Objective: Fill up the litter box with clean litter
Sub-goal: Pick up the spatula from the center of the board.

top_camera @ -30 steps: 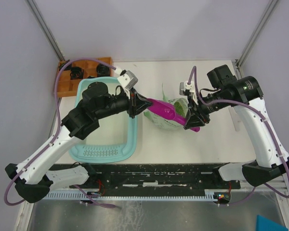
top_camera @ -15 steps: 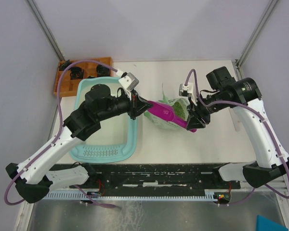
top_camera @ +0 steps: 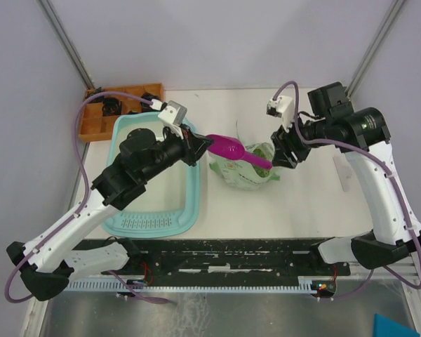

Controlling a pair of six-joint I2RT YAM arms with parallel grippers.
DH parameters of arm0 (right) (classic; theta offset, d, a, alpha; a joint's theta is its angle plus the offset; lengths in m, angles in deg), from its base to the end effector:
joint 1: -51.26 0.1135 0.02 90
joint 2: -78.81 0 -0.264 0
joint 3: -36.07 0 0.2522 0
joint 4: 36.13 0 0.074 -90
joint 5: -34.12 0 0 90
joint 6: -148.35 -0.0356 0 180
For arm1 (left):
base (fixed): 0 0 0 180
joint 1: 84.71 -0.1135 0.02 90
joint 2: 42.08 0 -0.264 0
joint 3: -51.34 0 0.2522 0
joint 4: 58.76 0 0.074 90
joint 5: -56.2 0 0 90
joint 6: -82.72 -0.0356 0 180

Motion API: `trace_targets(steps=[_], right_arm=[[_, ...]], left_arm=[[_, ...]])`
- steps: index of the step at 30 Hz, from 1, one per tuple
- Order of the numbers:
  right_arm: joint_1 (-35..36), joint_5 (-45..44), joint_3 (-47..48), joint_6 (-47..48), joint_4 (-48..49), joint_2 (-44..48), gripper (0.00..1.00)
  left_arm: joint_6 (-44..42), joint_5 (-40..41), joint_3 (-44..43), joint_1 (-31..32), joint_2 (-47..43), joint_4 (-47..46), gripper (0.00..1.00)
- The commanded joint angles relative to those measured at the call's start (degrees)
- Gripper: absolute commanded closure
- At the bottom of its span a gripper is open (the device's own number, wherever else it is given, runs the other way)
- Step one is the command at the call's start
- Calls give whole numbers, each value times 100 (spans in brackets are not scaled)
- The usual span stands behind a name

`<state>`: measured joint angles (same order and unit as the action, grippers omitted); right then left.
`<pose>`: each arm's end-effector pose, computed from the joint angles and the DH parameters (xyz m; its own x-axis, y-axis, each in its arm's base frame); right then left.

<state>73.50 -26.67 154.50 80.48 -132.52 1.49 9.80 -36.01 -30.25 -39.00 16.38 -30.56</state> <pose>0.1896 0.0963 0.4505 -0.4834 -0.5529 -0.6787 -0.8309 0.5337 0.1570 0.1547 -0.1606 0.4279 -0.2769 -0.1364 -0.9512 0.6912 0.6593 -0.2958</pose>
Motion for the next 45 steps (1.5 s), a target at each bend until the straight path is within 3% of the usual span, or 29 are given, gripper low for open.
trace_targets(steps=[1,10,15,17,18,21,22,28,35,45], right_arm=[[-298,-364,833,-927,665,-516,42],[-1879,2075,2533,-2571,1341,-1809,42],[-2411,3448,2366,-4147,3023,-2114,43],[-2545,4115,1793,-5394,4660,-2098,43],[-2556,4437,1067,-6399,5937,-2007,43],[-2559,4651,-336,-9625,11071,-1910,41],[-2562,4681,-366,-9978,11609,-2008,41],[-2603,4690,-364,-10455,12190,-2520,42],[-2611,5344,-366,-11318,13083,-2673,42],[-2626,5511,-509,-10746,12398,-2306,41]], left_arm=[[801,720,18,-11,-140,-1069,97],[2370,1665,759,-244,-394,-2400,97],[3238,1994,1055,-431,-239,-2980,97],[3495,2013,1019,-472,-40,-3198,97],[3635,2033,940,-489,117,-3222,97],[3986,2010,680,-516,458,-3369,97],[4094,2000,615,-519,550,-3415,97],[4400,1932,307,-529,815,-3466,97],[4404,1771,100,-680,999,-3436,97],[4510,1334,6,-724,1345,-3432,97]])
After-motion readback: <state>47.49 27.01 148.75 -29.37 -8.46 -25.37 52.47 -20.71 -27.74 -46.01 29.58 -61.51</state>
